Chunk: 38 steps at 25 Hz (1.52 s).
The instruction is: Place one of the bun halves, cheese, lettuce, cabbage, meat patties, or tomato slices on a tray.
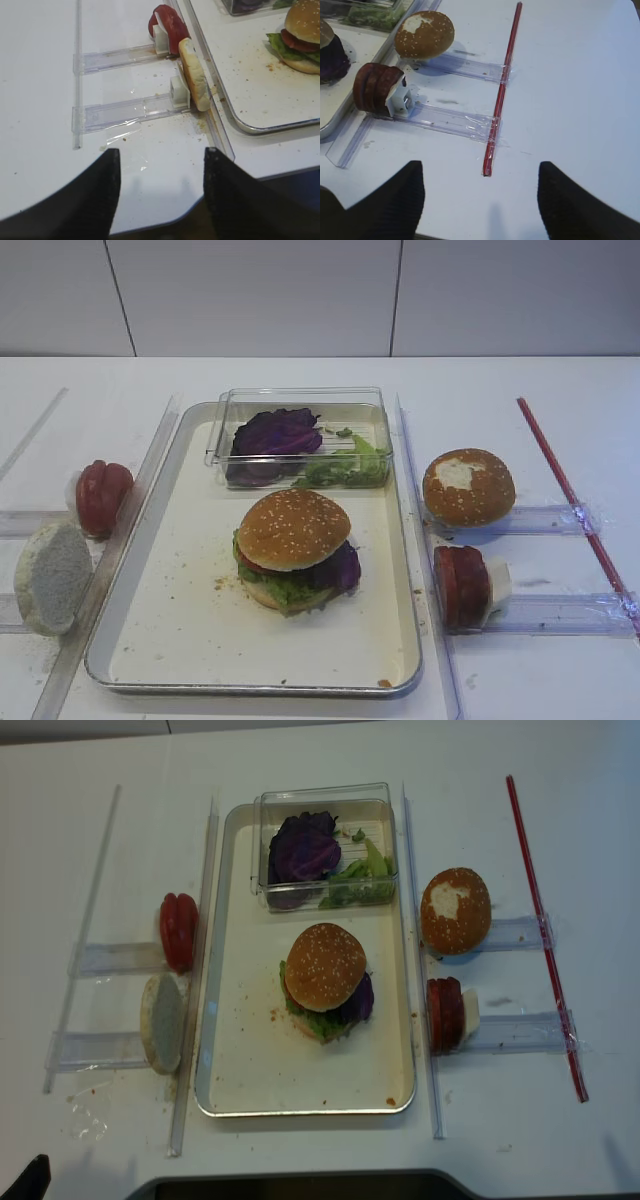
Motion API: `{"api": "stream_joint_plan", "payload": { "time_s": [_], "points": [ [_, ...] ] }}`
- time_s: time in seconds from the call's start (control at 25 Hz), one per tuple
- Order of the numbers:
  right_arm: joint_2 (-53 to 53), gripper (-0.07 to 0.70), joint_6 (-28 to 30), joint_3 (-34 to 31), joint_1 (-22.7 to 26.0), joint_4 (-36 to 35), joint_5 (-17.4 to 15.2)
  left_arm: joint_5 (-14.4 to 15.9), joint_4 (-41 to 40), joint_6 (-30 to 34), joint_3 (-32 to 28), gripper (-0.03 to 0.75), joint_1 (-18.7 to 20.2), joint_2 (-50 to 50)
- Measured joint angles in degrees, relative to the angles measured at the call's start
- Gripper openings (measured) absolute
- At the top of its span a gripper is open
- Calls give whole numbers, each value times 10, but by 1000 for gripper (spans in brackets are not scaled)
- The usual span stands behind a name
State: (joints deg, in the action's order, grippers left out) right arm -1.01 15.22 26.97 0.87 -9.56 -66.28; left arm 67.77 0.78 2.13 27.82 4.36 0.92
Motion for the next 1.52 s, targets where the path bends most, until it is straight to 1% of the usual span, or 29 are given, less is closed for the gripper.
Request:
{"api": "stream_joint_plan", "payload": {
  "time_s": [1.52],
  "points": [
    [0, 507, 0, 0, 0, 0, 0, 0, 0, 0, 0, 358, 0, 0]
  ]
}}
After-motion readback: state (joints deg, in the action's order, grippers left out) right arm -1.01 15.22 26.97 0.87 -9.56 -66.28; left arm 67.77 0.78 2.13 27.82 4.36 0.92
